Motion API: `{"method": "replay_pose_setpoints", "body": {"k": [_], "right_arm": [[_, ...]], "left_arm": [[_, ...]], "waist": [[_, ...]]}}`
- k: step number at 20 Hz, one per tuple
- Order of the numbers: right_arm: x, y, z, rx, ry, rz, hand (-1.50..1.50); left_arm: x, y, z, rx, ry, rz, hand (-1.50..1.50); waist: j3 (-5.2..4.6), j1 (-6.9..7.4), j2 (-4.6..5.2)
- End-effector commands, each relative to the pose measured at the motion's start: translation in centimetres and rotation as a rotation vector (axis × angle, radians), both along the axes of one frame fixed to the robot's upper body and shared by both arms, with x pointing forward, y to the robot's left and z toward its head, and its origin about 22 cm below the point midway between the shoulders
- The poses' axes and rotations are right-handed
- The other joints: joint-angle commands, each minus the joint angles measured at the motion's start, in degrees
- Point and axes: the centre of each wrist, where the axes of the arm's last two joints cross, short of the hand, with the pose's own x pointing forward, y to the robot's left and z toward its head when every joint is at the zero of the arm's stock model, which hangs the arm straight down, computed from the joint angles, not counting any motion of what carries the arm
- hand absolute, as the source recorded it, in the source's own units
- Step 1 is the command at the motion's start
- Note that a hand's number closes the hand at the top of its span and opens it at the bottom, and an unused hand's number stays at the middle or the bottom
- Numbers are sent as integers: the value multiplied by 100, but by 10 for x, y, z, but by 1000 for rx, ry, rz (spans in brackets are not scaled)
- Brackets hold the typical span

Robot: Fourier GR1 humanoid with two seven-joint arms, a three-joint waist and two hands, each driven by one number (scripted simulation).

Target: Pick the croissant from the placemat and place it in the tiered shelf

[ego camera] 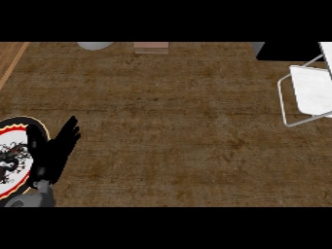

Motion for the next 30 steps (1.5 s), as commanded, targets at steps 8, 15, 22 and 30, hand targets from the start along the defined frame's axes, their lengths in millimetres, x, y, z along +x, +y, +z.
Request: {"method": "replay_pose_setpoints", "body": {"k": [8, 15, 22, 30], "right_arm": [[35, 1, -25, 25, -64, 48, 150], [31, -14, -11, -1, -40, 50, 150], [38, -13, -8, 231, -122, -40, -150], [35, -24, -18, 500, -210, 0, -150]], "left_arm": [[12, 11, 27, -1, -14, -25, 0], [-2, -6, 3, -8, 7, 7, 0], [11, 5, 4, 0, 8, -7, 0], [11, -6, 5, 4, 14, 8, 0]], "waist": [[0, 7, 6], [-2, -8, 1], [-3, -1, 19], [0, -74, -13]]}}
